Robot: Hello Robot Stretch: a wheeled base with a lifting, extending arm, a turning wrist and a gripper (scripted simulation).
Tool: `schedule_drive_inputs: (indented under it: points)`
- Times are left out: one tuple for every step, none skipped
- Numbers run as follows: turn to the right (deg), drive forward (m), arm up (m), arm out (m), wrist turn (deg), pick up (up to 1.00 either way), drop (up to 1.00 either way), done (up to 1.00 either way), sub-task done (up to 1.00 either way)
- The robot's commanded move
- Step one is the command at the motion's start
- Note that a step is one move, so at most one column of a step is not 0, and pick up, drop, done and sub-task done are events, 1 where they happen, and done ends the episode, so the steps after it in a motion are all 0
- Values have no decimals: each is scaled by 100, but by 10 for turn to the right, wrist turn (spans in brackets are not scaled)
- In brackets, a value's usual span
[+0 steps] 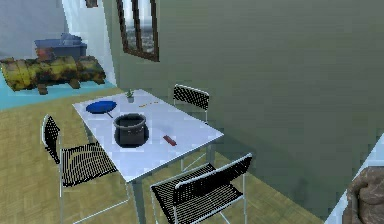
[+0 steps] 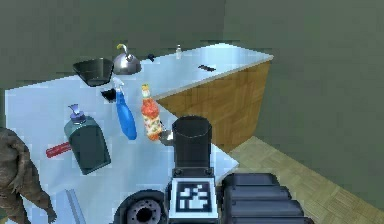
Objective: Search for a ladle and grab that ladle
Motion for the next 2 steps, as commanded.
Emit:
schedule_drive_inputs:
  points:
    - [0, 0, 0, 24, 0, 0, 0, 0, 0]
    - [0, 0, 0, 0, 450, 0, 0, 0, 0]
